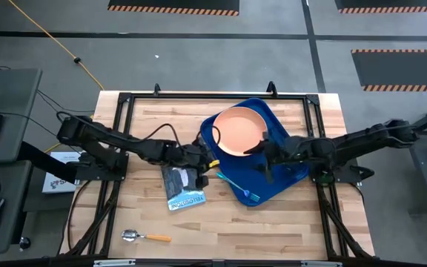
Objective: Pick and place plate/cup/fork/spoon on tray
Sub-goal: Put the iridescent fork on the right side of the brown plate on the blue tray
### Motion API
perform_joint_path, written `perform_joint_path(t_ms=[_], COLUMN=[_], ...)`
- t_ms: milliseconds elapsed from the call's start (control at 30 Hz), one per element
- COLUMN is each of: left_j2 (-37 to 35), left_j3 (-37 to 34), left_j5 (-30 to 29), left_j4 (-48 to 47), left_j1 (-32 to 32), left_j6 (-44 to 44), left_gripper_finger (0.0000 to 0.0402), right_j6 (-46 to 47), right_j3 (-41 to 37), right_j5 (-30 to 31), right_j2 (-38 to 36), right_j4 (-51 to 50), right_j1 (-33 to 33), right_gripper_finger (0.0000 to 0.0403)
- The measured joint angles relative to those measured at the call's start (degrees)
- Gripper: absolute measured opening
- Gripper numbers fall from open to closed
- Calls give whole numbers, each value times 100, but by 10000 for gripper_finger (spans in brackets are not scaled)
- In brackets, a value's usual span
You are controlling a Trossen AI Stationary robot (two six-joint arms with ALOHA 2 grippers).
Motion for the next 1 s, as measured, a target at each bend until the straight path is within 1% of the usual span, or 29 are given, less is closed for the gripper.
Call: perform_joint_path(t_ms=[67, 133, 233, 333, 400, 433, 533, 567, 700, 767, 933, 1000], left_j2=[35, -20, -225, -406, -514, -519, -602, -596, -649, -649, -646, -646], left_j3=[76, 194, 339, 364, 351, 362, 345, 359, 352, 358, 356, 356], left_j5=[85, 163, 155, -116, -466, -632, -1025, -1063, -1144, -1196, -1254, -1259], left_j4=[-94, -320, -648, -796, -1031, -967, -1252, -1151, -1299, -1348, -1390, -1394], left_j1=[66, 112, 113, -15, -122, -176, -307, -339, -413, -436, -443, -434], left_j6=[74, 76, 123, 134, 136, 146, 162, 140, 71, 72, 70, 16], left_gripper_finger=[0, 0, 0, 0, 0, 0, 0, 0, 0, 0, 0, 0], right_j6=[76, 250, 360, 685, 1032, 1191, 1477, 1577, 1998, 2135, 2443, 2542], right_j3=[142, 463, 953, 1262, 1346, 1346, 1340, 1337, 1338, 1357, 1350, 1350], right_j5=[-150, -272, -336, -507, -674, -774, -864, -834, -701, -551, -11, 40], right_j2=[313, 753, 1401, 1923, 2212, 2296, 2551, 2594, 2831, 2983, 3244, 3361], right_j4=[-314, -727, -1607, -2316, -2509, -2612, -2477, -2487, -2052, -1889, -2047, -1980], right_j1=[1, 1, 1, 1, 8, 33, 187, 252, 526, 626, 730, 721], right_gripper_finger=[233, 233, 233, 233, 233, 233, 233, 233, 233, 233, 233, 233])
